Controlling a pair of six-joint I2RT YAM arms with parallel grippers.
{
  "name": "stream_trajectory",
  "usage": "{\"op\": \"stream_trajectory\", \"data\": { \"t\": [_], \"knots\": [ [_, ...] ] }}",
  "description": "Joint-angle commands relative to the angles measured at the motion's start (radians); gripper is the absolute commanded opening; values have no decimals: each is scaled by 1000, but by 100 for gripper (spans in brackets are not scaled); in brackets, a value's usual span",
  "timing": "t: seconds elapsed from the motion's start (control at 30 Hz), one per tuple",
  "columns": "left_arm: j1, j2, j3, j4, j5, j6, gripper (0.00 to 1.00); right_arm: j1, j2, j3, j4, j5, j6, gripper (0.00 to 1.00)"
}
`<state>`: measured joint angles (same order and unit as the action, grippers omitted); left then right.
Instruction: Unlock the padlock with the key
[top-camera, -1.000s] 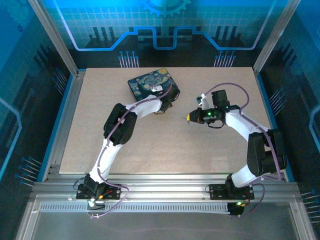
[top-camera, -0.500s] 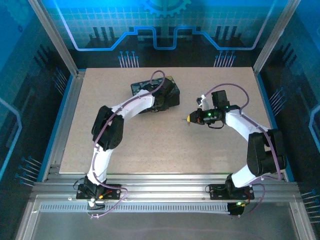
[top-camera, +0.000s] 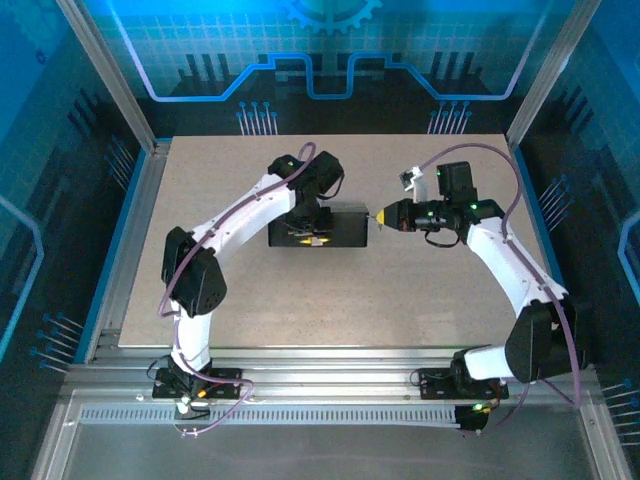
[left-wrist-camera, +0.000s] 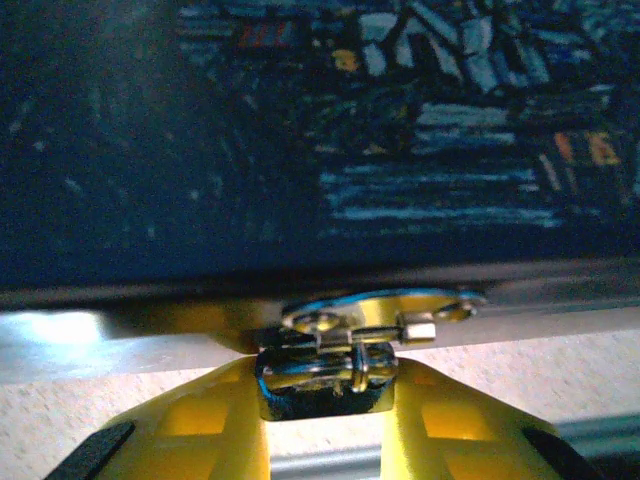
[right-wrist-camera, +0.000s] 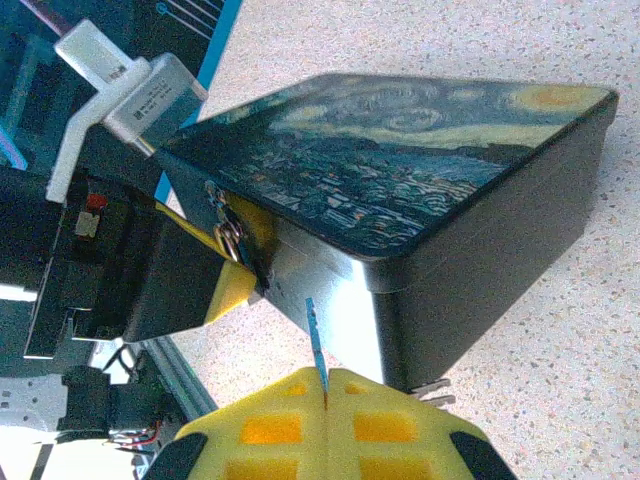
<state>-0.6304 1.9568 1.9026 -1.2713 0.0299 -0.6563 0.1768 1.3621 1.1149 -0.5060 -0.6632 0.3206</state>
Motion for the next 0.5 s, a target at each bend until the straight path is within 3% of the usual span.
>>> {"op": "stream_trajectory", "data": {
  "t": [0.0, 0.27, 0.47],
  "knots": [
    [0, -75, -1, -44, 150, -106, 8, 12, -59, 25, -73, -29, -24, 0],
    [-2, -36, 138, -149, 171, -167, 12, 12, -130, 39, -104, -16, -31, 0],
    [-2, -21, 163, -143, 218, -211, 26, 12, -142, 57, -119, -15, -35, 0]
  ]
}}
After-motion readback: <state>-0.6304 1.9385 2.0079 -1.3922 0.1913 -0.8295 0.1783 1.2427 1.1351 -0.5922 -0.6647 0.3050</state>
